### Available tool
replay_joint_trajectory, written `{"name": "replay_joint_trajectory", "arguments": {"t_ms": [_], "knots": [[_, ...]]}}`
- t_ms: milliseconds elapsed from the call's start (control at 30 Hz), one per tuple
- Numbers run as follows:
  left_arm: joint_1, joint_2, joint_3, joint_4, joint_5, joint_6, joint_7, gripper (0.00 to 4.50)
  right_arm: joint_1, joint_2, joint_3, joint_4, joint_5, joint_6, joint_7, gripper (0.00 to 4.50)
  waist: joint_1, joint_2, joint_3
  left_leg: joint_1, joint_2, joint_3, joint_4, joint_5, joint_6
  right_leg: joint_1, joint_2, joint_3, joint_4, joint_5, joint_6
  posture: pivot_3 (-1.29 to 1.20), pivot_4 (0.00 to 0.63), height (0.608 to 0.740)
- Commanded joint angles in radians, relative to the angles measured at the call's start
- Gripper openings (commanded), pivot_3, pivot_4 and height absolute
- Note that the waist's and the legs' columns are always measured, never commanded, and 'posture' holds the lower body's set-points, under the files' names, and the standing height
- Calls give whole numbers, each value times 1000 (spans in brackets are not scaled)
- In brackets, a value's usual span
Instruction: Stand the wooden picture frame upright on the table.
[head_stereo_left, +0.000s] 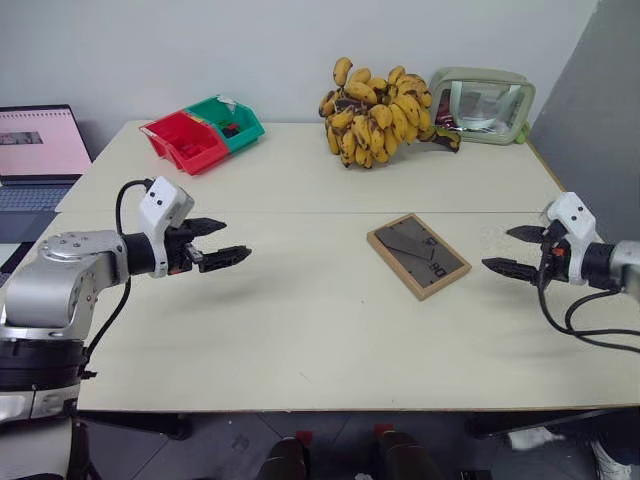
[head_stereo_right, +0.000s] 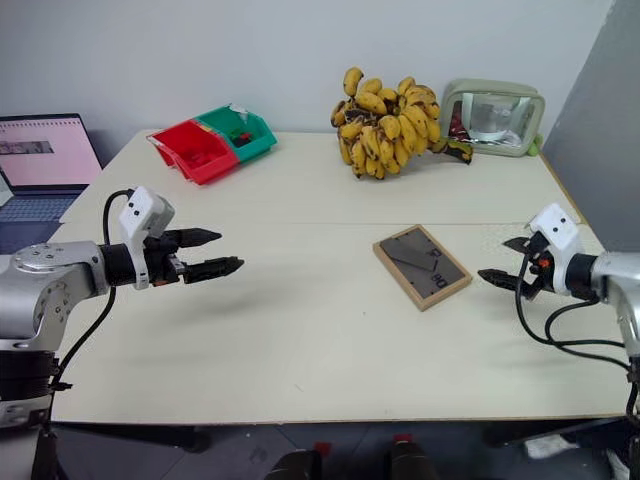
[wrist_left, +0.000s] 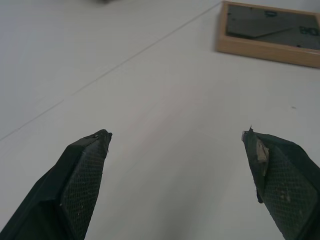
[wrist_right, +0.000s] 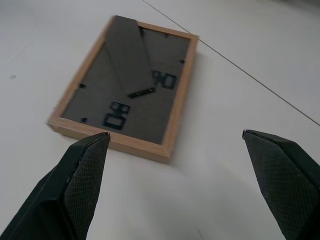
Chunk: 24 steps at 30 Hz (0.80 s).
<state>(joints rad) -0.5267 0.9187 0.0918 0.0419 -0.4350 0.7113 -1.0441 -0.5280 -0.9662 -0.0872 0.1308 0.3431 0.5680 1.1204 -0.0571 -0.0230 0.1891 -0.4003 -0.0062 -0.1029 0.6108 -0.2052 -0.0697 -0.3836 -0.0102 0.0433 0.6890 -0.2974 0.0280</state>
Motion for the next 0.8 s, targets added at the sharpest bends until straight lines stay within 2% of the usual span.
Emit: {"name": "replay_joint_trajectory", "arguments": {"t_ms": [33,133,333,500,533,800], "knots": [[-13,20,0,-8,20,-29,-7,4500,-56,-20,9,19,4,-9,43,4488,0,0,0,0,0,0,0,0,0,0,0,0,0,0,0,0,150,740],[-13,-14,15,-13,7,-10,31,4500,-71,-9,18,51,-22,-27,31,4488,2,0,0,-1,0,0,0,0,0,0,0,0,0,0,0,0,150,740],[-7,-7,13,-30,21,-23,47,4500,-92,6,39,69,-27,-37,41,4488,3,0,0,-1,0,0,0,0,0,-1,-1,0,0,0,0,0,150,740],[19,-36,37,-66,-15,-4,66,4500,-124,32,46,137,-58,-68,-1,4488,2,0,0,-1,0,0,0,0,0,-1,-1,0,0,0,0,0,150,740],[26,-35,39,-76,-19,-3,65,4149,-134,35,49,147,-62,-73,1,4117,2,0,0,-1,0,0,0,0,0,-1,-1,0,0,0,0,0,150,740],[48,-59,51,-130,-55,20,88,2492,-199,62,84,288,-138,-169,-18,2236,1,0,0,-1,0,0,0,0,0,-1,-2,0,1,0,0,0,150,740]]}}
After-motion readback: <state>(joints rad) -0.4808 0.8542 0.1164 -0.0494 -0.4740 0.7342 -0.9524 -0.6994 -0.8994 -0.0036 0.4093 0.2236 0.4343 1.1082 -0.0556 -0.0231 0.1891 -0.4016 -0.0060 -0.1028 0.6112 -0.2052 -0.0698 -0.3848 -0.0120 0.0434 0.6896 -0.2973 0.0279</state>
